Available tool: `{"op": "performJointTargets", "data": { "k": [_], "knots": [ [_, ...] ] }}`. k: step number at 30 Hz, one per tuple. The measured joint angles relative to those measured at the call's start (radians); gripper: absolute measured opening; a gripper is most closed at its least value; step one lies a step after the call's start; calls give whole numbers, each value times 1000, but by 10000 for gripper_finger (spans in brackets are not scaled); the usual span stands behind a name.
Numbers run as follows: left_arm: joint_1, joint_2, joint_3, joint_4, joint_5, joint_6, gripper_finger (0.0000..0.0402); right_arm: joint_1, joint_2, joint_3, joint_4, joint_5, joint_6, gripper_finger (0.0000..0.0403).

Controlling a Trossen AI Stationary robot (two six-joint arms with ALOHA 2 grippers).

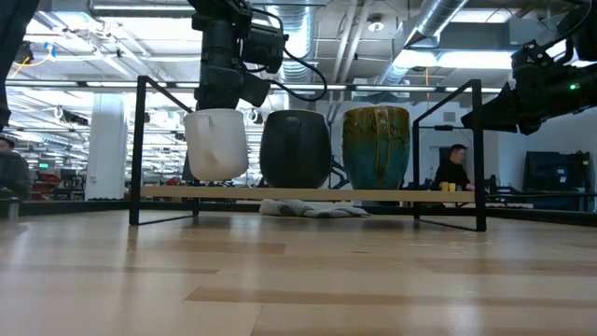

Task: Stack small to large cups/mugs on shelf
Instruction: Put the white mug on the shelf

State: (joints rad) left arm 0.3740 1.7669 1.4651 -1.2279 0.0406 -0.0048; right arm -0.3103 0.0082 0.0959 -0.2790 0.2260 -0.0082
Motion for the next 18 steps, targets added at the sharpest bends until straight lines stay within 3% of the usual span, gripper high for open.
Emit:
{"op": "performJointTargets", "data": {
  "k": [18],
  "knots": [
    [0, 1, 0, -9, -1, -16, 0, 0, 0, 0, 0, 0, 0, 210]
  ]
}}
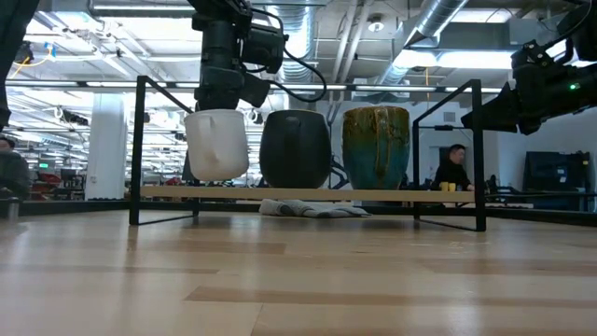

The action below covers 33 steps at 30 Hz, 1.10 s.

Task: Stack small to large cups/mugs on shelf
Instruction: Put the white mug on the shelf

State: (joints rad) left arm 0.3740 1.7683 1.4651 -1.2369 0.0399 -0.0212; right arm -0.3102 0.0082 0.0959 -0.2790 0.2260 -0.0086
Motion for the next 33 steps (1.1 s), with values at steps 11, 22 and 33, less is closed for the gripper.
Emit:
{"op": "performJointTargets", "data": {
  "k": [11, 22, 33],
  "knots": [
    [0, 1, -1, -3, -9, -2, 0, 0, 0, 0, 0, 0, 0, 210],
    [0, 1, -1, 2, -19, -12, 0, 0, 0, 0, 0, 0, 0, 210],
    [0, 1, -1, 7, -19, -14, 0, 0, 0, 0, 0, -1, 0, 210]
  ]
}}
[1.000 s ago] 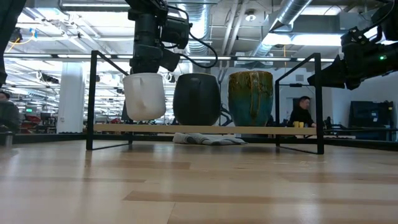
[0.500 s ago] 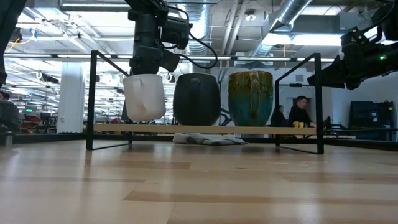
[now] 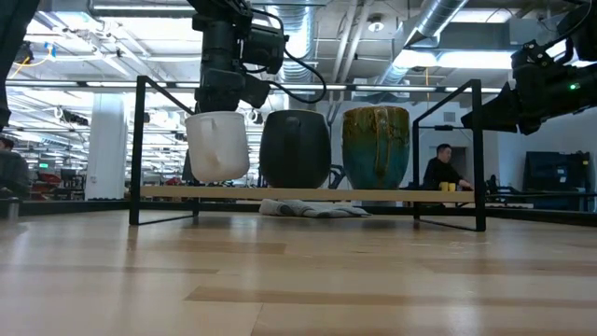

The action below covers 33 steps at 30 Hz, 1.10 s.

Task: Stack small to large cups/mugs on shelf
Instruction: Put the white mug on the shelf

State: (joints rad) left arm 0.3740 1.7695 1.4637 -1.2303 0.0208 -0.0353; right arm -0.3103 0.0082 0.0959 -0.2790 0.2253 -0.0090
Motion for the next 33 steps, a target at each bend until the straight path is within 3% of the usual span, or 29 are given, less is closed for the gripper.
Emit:
{"op": "performJointTargets", "data": {
  "k": [33],
  "knots": [
    [-4, -2, -18, 46, -17, 0, 0, 0, 0, 0, 0, 0, 0, 210]
  ]
}}
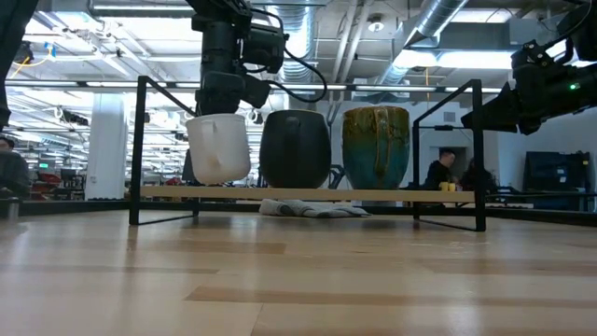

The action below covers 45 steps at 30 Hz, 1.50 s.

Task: Stack small to large cups/mugs on shelf
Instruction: Put the white mug on the shelf

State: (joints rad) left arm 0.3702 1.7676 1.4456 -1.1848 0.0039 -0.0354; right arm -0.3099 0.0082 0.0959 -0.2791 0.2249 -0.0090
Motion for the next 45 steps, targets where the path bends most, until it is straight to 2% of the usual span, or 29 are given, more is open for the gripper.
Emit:
{"op": "performJointTargets", "data": {
  "k": [15, 29, 38, 45],
  "knots": [
    [-21, 1, -1, 0, -11, 62, 0, 0, 0, 0, 0, 0, 0, 210],
    [-21, 1, -1, 4, -11, 59, 1, 0, 0, 0, 0, 0, 0, 210],
    [-22, 2, -1, 7, -17, 41, 25, 0, 0, 0, 0, 0, 0, 210],
    [-23, 2, -1, 7, -17, 43, 28, 0, 0, 0, 0, 0, 0, 210]
  ]
}}
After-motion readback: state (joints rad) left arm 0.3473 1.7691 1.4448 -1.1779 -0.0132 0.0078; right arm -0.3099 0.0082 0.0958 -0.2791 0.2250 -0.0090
